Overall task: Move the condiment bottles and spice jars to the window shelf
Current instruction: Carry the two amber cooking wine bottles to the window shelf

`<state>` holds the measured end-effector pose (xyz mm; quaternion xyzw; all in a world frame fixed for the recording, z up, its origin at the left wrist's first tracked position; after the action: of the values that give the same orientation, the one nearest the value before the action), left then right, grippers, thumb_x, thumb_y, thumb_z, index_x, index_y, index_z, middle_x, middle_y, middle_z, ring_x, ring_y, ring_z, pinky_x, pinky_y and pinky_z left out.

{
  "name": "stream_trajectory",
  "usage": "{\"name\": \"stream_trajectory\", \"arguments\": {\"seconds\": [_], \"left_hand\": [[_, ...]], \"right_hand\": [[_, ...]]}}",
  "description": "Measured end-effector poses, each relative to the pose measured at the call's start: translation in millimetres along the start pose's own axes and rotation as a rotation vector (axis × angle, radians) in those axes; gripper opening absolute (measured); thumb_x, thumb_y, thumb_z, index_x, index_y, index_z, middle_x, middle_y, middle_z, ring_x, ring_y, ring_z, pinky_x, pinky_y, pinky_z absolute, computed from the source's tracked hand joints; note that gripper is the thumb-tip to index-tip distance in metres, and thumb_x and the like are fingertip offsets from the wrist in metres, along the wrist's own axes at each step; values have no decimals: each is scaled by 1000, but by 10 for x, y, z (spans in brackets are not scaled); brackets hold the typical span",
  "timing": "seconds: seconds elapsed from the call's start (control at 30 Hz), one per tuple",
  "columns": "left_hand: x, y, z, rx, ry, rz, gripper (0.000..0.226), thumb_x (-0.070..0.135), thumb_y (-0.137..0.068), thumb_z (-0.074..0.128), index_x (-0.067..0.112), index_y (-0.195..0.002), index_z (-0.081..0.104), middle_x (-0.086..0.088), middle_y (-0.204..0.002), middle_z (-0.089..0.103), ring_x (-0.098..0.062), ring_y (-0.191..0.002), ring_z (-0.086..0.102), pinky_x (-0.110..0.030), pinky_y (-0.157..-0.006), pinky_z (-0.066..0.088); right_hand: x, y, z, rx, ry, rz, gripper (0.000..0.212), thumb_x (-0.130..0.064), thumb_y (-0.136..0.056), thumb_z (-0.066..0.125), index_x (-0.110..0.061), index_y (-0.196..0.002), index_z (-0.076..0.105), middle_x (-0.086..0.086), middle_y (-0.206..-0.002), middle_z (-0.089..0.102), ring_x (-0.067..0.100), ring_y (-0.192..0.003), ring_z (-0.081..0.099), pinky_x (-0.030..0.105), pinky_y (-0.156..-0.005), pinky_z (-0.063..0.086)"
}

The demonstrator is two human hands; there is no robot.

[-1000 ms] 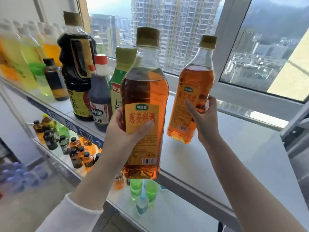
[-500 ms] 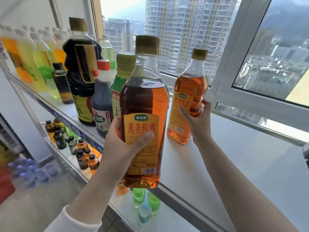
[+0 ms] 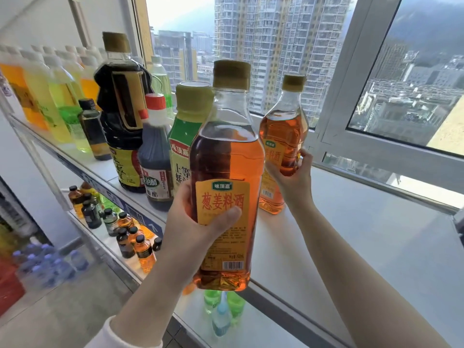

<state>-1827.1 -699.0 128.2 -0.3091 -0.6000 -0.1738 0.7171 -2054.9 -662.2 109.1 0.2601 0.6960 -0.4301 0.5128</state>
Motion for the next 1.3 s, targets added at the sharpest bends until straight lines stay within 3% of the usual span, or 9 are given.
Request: {"name": "stream_trajectory", "arguments": {"seconds": [0.1, 0.17, 0.23, 0.43, 0.53, 0.8, 0.93, 1.1, 1.3], "left_hand": [[21, 9, 59, -28, 6, -14, 76, 52, -35, 80, 31, -102, 50, 17, -86, 71, -5, -79, 69, -20, -58, 55], [51, 3, 110, -41, -1, -9, 72, 46, -42, 87, 29, -102, 50, 19, -84, 71, -3, -77, 69, -17, -58, 54], [70, -21, 174, -62, 0, -2, 66, 41, -50, 86, 27, -103, 50, 20, -82, 71, 1, -75, 68, -14, -58, 52], [107, -67, 453, -203, 6, 21, 65, 42, -52, 79, 25, -106, 47, 9, -89, 66, 5, -75, 66, -11, -61, 51], [90, -94, 530, -261, 6, 56, 61, 33, -50, 73, 25, -104, 46, 7, -87, 65, 5, -74, 66, -13, -63, 51], [218, -169, 525, -356, -118, 102, 75, 43, -57, 68, 17, -122, 43, 6, -105, 64, -4, -95, 64, -29, -84, 55], [385, -68, 238, -208, -207, 314, 63, 40, -78, 65, 19, -132, 39, 5, -127, 55, -3, -118, 52, -22, -100, 43], [588, -41, -51, -75, -159, 458, 35, 20, -87, 57, 20, -121, 47, 3, -120, 61, -8, -109, 60, -24, -94, 48], [727, -129, -199, -37, -197, 516, 31, 16, -89, 55, 17, -119, 48, 4, -116, 62, -9, -106, 62, -23, -92, 48]], "right_hand": [[-209, 117, -80, 11, 6, 29, 87, -51, -69, 73, -19, -134, 26, 4, -131, 49, 7, -111, 49, 20, -93, 43], [-509, 229, -239, 77, -36, -59, 117, -83, -49, 60, -19, -140, 25, 3, -139, 41, 9, -126, 39, 22, -99, 35], [-869, 386, -410, 27, -46, -206, 116, -92, -44, 48, -24, -137, 34, -3, -134, 46, 9, -127, 43, 25, -102, 38], [-1441, 890, -478, -321, 179, -267, 86, -73, -54, 67, -38, -130, 42, -17, -120, 58, -3, -108, 58, 19, -86, 51], [-1460, 938, -511, -238, 205, -225, 78, -52, -53, 75, -34, -124, 47, -13, -111, 61, 4, -94, 65, 24, -76, 55], [-1532, 888, -503, -71, 134, -205, 71, -40, -52, 79, -26, -117, 55, -2, -107, 66, 19, -92, 67, 43, -80, 57], [-1467, 868, -400, -25, 158, -197, 66, -36, -57, 85, -28, -115, 56, -2, -106, 66, 21, -91, 67, 45, -83, 55], [-1385, 838, -209, -29, 172, -187, 64, -28, -61, 84, -23, -117, 54, -7, -101, 62, 10, -86, 64, 36, -82, 56], [-1297, 806, -49, -5, 188, -207, 67, -38, -55, 85, -27, -113, 53, -9, -104, 61, 12, -92, 61, 39, -86, 53]]}}
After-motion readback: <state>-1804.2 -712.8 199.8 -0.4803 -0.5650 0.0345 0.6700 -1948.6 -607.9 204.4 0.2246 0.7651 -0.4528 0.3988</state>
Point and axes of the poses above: each hand's wrist, its own y-axis away from the middle knuckle, its own z-axis out of the palm, x = y × z, the point moved 3 cm from there along -y, towards the middle knuckle
